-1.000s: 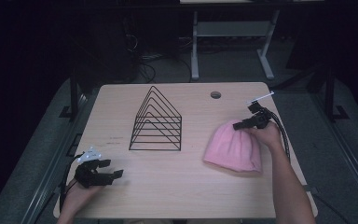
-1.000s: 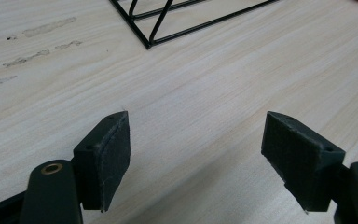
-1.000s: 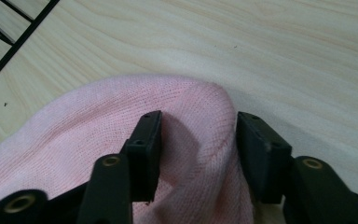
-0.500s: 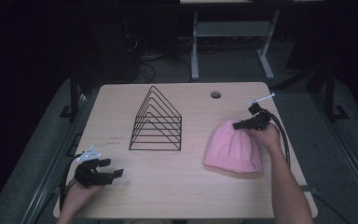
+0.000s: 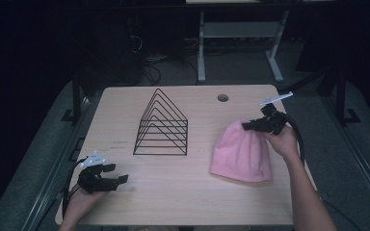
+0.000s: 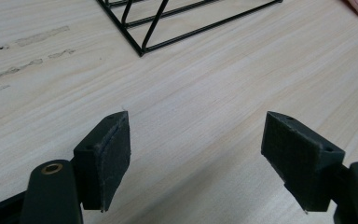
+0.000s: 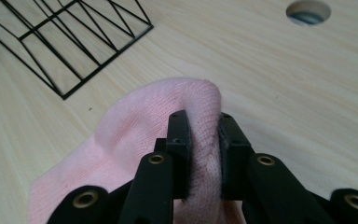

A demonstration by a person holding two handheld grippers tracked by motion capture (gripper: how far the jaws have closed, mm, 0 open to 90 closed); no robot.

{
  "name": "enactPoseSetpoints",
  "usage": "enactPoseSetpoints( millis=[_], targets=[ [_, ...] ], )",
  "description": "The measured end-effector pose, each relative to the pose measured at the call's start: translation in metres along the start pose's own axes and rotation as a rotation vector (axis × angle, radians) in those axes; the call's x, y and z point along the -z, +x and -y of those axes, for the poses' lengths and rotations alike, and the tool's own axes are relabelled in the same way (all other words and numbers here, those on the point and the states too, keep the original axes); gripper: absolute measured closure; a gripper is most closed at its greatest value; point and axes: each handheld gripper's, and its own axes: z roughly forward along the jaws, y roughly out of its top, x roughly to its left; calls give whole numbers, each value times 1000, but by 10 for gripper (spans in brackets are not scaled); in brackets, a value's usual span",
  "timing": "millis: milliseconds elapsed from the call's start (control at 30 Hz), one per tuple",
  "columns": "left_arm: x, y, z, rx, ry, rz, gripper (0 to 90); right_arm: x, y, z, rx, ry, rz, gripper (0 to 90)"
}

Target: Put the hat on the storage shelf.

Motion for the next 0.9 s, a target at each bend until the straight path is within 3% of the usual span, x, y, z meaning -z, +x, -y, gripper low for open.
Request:
enactPoseSetpoints(
  millis=[500,900],
  targets=[
    [-1,-10,-3,-26,-6,9,236,50,56,8,121,-146,-40,776],
    [0,-9,-4,-19,-13,19,240,73,88,-9,197,-204,-26,775]
  ],
)
